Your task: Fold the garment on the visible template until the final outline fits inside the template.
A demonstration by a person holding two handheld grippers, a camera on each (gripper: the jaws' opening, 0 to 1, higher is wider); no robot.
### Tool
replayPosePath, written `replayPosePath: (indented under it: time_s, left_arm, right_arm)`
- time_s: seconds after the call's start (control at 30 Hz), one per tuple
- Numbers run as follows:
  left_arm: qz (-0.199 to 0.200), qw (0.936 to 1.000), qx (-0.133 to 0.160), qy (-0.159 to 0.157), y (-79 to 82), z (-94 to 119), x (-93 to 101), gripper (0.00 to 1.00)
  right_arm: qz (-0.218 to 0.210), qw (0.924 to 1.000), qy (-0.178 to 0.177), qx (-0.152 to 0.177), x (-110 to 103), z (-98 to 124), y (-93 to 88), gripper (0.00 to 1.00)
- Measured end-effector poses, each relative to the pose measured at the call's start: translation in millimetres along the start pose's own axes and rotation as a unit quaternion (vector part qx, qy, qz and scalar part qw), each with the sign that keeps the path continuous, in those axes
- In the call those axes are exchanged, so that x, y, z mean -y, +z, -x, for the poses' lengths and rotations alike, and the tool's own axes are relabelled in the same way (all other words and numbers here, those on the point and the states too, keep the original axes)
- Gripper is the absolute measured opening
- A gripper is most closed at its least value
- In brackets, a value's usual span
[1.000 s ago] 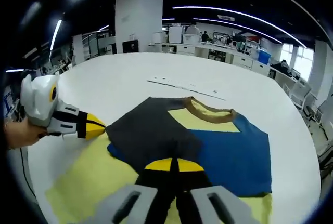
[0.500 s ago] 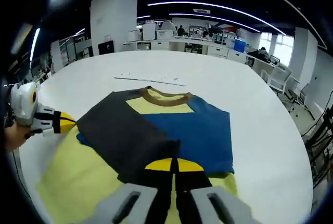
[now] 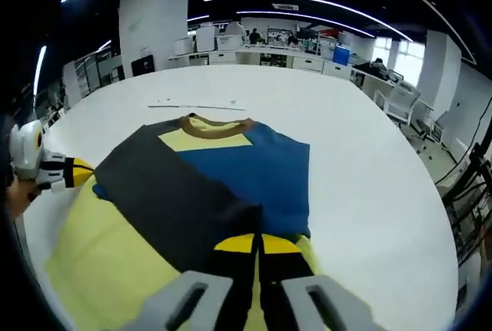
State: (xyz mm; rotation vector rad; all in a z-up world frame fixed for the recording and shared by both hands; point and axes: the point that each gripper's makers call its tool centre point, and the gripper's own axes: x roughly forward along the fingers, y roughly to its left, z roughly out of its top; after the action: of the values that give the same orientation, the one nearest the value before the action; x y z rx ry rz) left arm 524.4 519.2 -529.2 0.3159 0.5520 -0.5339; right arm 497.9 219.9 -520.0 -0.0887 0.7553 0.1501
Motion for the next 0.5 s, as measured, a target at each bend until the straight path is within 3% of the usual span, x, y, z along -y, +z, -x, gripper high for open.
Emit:
replayPosePath:
  time_s: [0.5]
  left_arm:
    - [-0.010,0.9999,-0.002,0.009,0.3,2,-0.7,0.00]
  right_arm:
    - [-0.018,0.9998,-0.004,-0.012,10,1,-13.7,0.00]
